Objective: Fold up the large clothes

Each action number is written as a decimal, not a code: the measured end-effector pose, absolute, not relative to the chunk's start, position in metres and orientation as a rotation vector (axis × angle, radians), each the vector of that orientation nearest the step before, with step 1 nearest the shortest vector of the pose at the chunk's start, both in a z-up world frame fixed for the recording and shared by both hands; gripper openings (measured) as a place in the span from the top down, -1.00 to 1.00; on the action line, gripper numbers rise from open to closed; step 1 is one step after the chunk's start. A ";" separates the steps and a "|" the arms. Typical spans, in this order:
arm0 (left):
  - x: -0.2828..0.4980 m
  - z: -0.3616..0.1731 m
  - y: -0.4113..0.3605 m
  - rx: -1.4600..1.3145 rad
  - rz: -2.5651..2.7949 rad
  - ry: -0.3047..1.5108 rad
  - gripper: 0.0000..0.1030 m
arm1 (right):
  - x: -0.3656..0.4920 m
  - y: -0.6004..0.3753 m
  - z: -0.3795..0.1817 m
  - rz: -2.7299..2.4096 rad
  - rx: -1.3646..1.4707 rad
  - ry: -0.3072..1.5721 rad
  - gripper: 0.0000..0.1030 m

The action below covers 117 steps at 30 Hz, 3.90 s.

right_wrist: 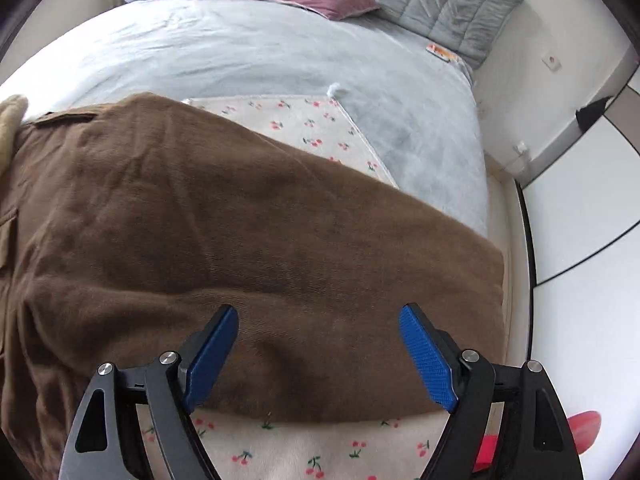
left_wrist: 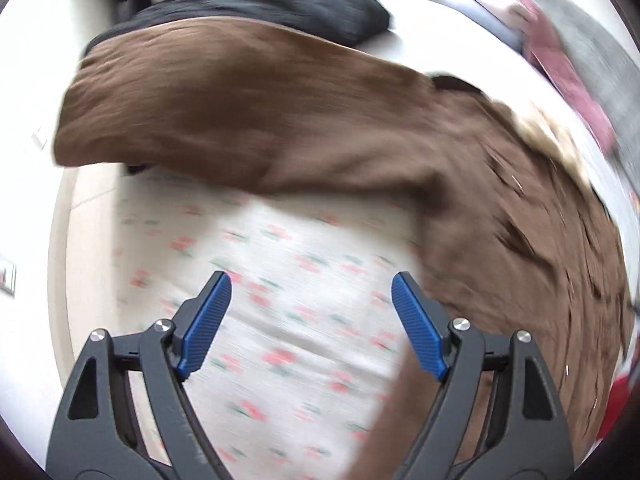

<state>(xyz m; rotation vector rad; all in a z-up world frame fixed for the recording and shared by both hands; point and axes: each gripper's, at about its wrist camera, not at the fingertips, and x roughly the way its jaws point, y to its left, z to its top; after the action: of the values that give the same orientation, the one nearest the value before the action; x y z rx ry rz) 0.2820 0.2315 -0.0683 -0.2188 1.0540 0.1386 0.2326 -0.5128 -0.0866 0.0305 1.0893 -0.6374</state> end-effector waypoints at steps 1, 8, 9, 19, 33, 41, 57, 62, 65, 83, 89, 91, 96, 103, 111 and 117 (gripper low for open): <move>0.284 -0.070 0.254 -0.270 0.170 1.036 -0.60 | 0.225 -0.502 -0.075 -0.613 0.032 1.071 -0.62; 0.279 -0.072 0.376 -0.681 0.303 0.797 -0.58 | 0.188 -0.424 -0.019 -0.473 0.045 0.956 -0.65; 0.279 -0.074 0.384 -0.700 0.328 0.777 -0.43 | 0.184 -0.411 -0.013 -0.443 0.057 0.939 -0.65; 0.279 -0.002 0.356 -0.598 0.329 0.536 0.91 | 0.177 -0.299 -0.005 -0.214 0.190 0.889 -0.65; 0.330 0.119 0.084 -0.283 -0.349 0.552 0.90 | 0.174 -0.306 -0.031 -0.188 0.310 0.899 -0.65; 0.327 0.082 0.020 -0.172 -0.621 0.632 -0.34 | 0.175 -0.323 -0.044 -0.182 0.350 0.923 -0.65; 0.377 -0.125 0.023 0.050 -0.341 0.950 -0.38 | 0.177 -0.354 -0.070 -0.252 0.420 0.964 -0.65; 0.357 -0.097 0.017 0.043 -0.288 0.964 -0.53 | 0.176 -0.361 -0.074 -0.292 0.410 0.967 -0.65; 0.328 -0.075 0.019 0.067 -0.253 0.934 -0.60 | 0.171 -0.369 -0.073 -0.300 0.438 0.962 -0.65; 0.235 -0.037 0.058 -0.059 -0.281 0.833 -0.82 | 0.103 -0.564 -0.081 -0.598 0.837 0.841 -0.65; 0.233 -0.035 0.065 -0.169 -0.302 0.798 -0.82 | 0.105 -0.611 -0.124 -0.645 1.037 0.768 -0.52; 0.233 -0.036 0.063 -0.178 -0.295 0.791 -0.82 | 0.109 -0.620 -0.125 -0.643 1.034 0.704 -0.52; 0.235 -0.044 0.056 -0.166 -0.302 0.816 -0.82 | 0.121 -0.635 -0.128 -0.696 1.029 0.628 -0.07; 0.241 -0.050 0.065 -0.182 -0.280 0.868 -0.82 | 0.137 -0.634 -0.060 -0.677 0.846 0.600 0.86; 0.241 -0.044 0.074 -0.224 -0.288 0.882 -0.82 | 0.184 -0.540 0.080 -0.476 0.511 0.492 0.88; 0.242 -0.036 0.087 -0.272 -0.290 0.872 -0.82 | 0.231 -0.419 0.135 -0.239 0.312 0.492 0.89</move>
<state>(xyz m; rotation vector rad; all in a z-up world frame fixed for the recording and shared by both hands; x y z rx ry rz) 0.2424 0.0873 -0.0361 -0.2724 0.8719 -0.2901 0.2307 -0.4187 0.1347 0.3123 0.4915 -0.2387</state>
